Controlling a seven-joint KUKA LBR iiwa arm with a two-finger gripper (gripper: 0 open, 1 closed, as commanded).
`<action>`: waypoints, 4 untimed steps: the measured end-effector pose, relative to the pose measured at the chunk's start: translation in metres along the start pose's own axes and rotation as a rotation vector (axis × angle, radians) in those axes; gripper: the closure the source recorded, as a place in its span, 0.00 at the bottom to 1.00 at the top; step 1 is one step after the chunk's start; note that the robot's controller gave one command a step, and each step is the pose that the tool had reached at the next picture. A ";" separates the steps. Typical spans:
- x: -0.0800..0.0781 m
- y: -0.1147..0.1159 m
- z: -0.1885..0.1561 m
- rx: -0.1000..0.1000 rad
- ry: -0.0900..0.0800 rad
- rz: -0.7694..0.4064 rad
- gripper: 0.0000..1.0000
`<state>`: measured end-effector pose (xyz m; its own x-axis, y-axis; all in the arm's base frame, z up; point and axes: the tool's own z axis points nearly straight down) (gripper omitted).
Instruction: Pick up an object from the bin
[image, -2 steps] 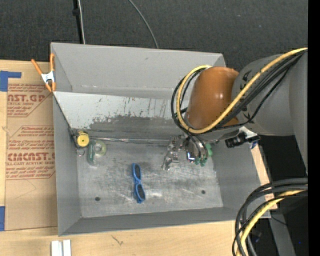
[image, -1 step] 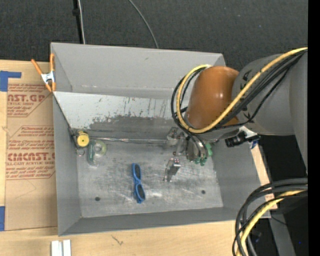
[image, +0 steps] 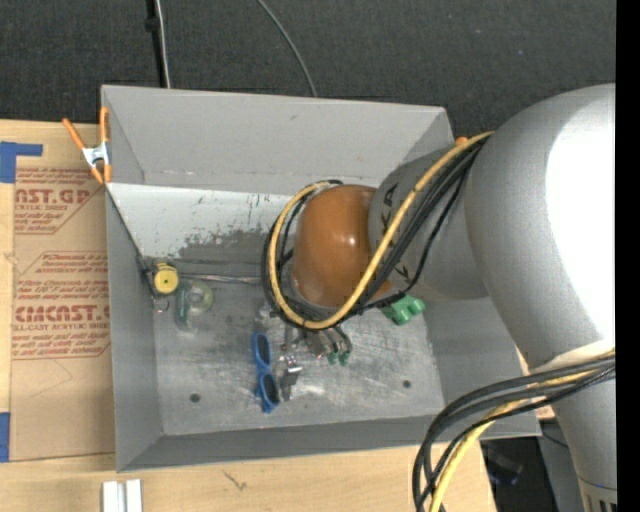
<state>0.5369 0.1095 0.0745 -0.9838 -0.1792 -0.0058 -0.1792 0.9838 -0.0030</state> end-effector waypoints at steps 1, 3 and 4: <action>-0.005 0.000 -0.004 -0.002 -0.017 0.003 1.00; 0.053 0.028 -0.054 -0.003 0.016 0.086 1.00; 0.050 0.028 -0.057 -0.004 0.006 0.085 0.00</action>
Offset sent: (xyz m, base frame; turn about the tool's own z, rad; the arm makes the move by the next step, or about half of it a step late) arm 0.0000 0.0000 0.0000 0.0000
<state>0.4820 0.1280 0.1313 -0.9955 -0.0946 0.0004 -0.0946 0.9955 0.0010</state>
